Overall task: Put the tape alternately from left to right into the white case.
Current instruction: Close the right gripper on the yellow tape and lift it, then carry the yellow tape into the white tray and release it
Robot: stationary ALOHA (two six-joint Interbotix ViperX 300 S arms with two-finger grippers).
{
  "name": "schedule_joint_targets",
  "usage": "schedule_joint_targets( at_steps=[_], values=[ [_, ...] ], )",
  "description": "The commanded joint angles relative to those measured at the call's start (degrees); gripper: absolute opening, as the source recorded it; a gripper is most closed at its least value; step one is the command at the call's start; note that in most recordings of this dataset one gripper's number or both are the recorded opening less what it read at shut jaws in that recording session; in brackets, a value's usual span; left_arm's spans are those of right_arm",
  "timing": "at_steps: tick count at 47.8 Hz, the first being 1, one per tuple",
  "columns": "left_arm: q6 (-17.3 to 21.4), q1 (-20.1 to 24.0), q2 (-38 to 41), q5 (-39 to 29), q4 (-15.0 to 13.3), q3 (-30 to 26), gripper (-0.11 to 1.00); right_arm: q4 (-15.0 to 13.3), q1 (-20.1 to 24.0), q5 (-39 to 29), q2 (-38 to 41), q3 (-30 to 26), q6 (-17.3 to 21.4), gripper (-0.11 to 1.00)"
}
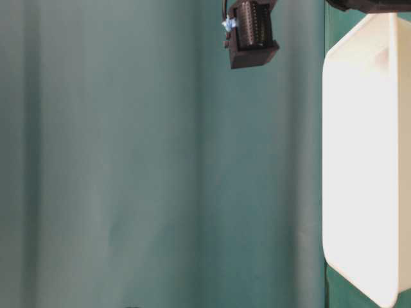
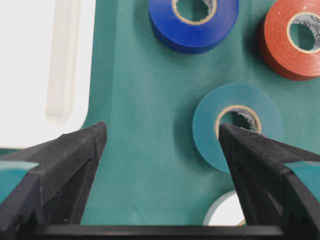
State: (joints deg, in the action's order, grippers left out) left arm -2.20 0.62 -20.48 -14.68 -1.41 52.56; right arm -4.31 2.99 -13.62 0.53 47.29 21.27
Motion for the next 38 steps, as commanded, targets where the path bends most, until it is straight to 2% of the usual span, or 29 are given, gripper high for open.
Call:
schedule_joint_targets(
  at_steps=[1,22,33,38],
  values=[
    [-0.1,0.1,-0.4,0.3,-0.2,-0.5,0.75,0.0,0.0,0.0,-1.3,-1.1,0.0,0.30],
    [-0.1,0.1,-0.4,0.2,-0.2,-0.5,0.75,0.0,3.2,1.1,-13.0,-2.1,-0.1,0.30],
    [-0.1,0.1,-0.4,0.3,-0.3,-0.5,0.75,-1.1,2.5,3.2,-14.7,-1.8,-0.5,0.30],
    [-0.1,0.1,-0.4,0.2,-0.3,-0.5,0.75,-2.0,0.3,4.0,-14.5,-1.7,-0.2,0.30]
  ],
)
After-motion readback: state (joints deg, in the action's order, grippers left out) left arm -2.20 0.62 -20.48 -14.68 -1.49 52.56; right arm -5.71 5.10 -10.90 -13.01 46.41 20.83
